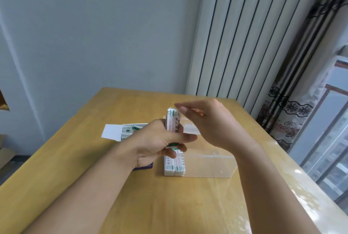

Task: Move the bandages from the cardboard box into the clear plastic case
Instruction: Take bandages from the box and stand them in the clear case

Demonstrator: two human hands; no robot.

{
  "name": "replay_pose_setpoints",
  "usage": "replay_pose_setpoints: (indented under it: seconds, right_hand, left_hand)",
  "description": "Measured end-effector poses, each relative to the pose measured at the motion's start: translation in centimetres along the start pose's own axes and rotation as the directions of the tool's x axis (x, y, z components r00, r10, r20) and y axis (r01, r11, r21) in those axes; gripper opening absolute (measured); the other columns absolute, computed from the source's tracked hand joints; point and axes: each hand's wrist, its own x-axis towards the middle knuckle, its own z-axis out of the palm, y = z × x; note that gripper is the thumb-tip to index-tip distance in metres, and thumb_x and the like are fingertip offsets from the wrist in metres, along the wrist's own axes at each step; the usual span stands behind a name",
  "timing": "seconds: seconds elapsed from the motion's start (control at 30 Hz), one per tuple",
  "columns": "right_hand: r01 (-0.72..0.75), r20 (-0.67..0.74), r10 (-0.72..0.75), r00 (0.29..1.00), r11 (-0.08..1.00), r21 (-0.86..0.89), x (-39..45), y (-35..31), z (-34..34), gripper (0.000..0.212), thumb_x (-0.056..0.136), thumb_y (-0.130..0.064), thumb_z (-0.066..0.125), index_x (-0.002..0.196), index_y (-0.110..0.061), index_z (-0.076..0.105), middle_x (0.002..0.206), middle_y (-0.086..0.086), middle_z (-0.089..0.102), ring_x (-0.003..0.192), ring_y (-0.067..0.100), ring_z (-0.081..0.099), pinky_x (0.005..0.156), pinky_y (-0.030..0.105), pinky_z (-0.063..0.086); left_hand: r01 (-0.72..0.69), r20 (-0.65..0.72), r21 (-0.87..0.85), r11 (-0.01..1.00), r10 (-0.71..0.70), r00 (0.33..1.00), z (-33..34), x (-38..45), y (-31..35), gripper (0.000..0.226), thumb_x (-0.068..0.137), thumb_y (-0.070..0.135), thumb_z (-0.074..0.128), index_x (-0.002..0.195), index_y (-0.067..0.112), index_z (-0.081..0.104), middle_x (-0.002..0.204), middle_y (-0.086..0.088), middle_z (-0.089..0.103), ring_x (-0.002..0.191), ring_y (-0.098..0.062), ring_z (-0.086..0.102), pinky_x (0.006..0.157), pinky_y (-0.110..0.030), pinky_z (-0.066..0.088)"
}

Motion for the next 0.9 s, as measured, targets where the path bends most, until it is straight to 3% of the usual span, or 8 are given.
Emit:
replay_pose_setpoints:
  seconds: [0.13, 0.27, 0.37, 0.5, 0.6, 0.73, 0.8, 0.9]
  right_hand:
    - [0.004, 0.038, -0.004, 0.999, 1.000, 0.000, 0.1, -0.2, 0.5, 0.024, 0.099, -0.033, 0.062, 0.120, -0.036, 0.073, 0.110, -0.018, 0.074, 0.103, -0.004, 0.064, 0.087, 0.019, 0.052]
    - [0.020, 0.013, -0.021, 1.000, 0.999, 0.027, 0.2, -0.1, 0.7, 0.038, 0.096, -0.024, 0.068, 0.130, -0.041, 0.066, 0.107, -0.014, 0.071, 0.095, -0.002, 0.065, 0.081, 0.019, 0.054]
    - [0.022, 0.039, -0.020, 0.999, 0.999, -0.027, 0.2, -0.1, 0.4, 0.035, 0.096, -0.020, 0.067, 0.125, -0.039, 0.070, 0.113, -0.014, 0.072, 0.099, 0.000, 0.063, 0.083, 0.021, 0.052]
    - [0.030, 0.006, -0.030, 1.000, 0.999, 0.024, 0.1, -0.4, 0.8, 0.034, 0.099, -0.035, 0.061, 0.133, -0.039, 0.063, 0.121, -0.016, 0.068, 0.106, 0.003, 0.063, 0.094, 0.031, 0.053]
    - [-0.023, -0.069, 0.030, 0.997, 0.995, 0.100, 0.1, -1.0, 2.0, 0.033, 0.098, -0.041, 0.061, 0.130, -0.035, 0.067, 0.120, -0.012, 0.071, 0.106, 0.010, 0.067, 0.092, 0.035, 0.055]
    - [-0.050, -0.111, 0.055, 0.992, 0.998, 0.049, 0.2, -1.4, 3.3, 0.027, 0.096, -0.031, 0.062, 0.119, -0.031, 0.074, 0.114, -0.012, 0.074, 0.113, 0.009, 0.063, 0.079, 0.021, 0.049]
    - [-0.052, -0.155, 0.060, 0.986, 0.997, 0.060, 0.2, -1.5, 3.3, 0.023, 0.093, -0.033, 0.066, 0.113, -0.028, 0.077, 0.105, -0.014, 0.075, 0.101, 0.005, 0.068, 0.063, 0.006, 0.043]
    - [-0.049, -0.182, 0.068, 0.981, 0.993, 0.107, 0.1, -1.6, 3.3, 0.020, 0.090, -0.035, 0.072, 0.108, -0.027, 0.078, 0.093, -0.014, 0.074, 0.081, 0.008, 0.071, 0.050, 0.001, 0.040]
  left_hand:
    - [0.012, -0.026, 0.010, 1.000, -0.012, 1.000, 0.4, 0.2, -0.2, 0.027, 0.084, 0.015, 0.079, 0.094, 0.011, 0.055, 0.062, -0.001, 0.044, 0.056, -0.015, 0.051, 0.040, -0.021, 0.029]
    - [-0.003, -0.054, 0.027, 1.000, 0.004, 0.999, 0.5, 0.3, -0.3, 0.018, 0.084, 0.016, 0.078, 0.087, 0.012, 0.061, 0.063, -0.002, 0.050, 0.059, -0.014, 0.052, 0.041, -0.021, 0.030]
    - [-0.017, -0.074, -0.001, 1.000, 0.017, 0.997, 0.4, 0.2, -0.1, 0.013, 0.089, 0.015, 0.075, 0.093, 0.014, 0.063, 0.071, -0.004, 0.054, 0.058, -0.011, 0.052, 0.043, -0.021, 0.032]
    - [-0.034, -0.135, 0.060, 0.998, 0.042, 0.990, 0.6, 0.6, -0.4, 0.032, 0.082, 0.009, 0.081, 0.109, 0.009, 0.064, 0.084, -0.008, 0.054, 0.057, -0.011, 0.045, 0.042, -0.021, 0.031]
    - [-0.071, -0.166, 0.152, 0.986, 0.097, 0.981, 0.8, 0.8, -0.6, 0.013, 0.084, 0.001, 0.074, 0.085, 0.010, 0.065, 0.066, 0.004, 0.059, 0.057, -0.012, 0.046, 0.043, -0.023, 0.034]
    - [-0.060, -0.196, 0.197, 0.979, 0.099, 0.976, 1.0, 0.8, -0.7, 0.022, 0.088, -0.006, 0.055, 0.073, 0.008, 0.063, 0.064, -0.004, 0.060, 0.055, -0.010, 0.052, 0.044, -0.022, 0.037]
    - [-0.052, -0.202, 0.220, 0.974, 0.098, 0.975, 0.9, 0.8, -0.7, 0.020, 0.091, -0.002, 0.051, 0.077, 0.006, 0.063, 0.071, -0.011, 0.059, 0.057, -0.011, 0.052, 0.045, -0.021, 0.038]
    - [-0.062, -0.225, 0.249, 0.966, 0.120, 0.967, 0.8, 0.8, -0.6, 0.018, 0.091, -0.002, 0.050, 0.080, 0.005, 0.062, 0.072, -0.014, 0.056, 0.059, -0.014, 0.050, 0.043, -0.020, 0.037]
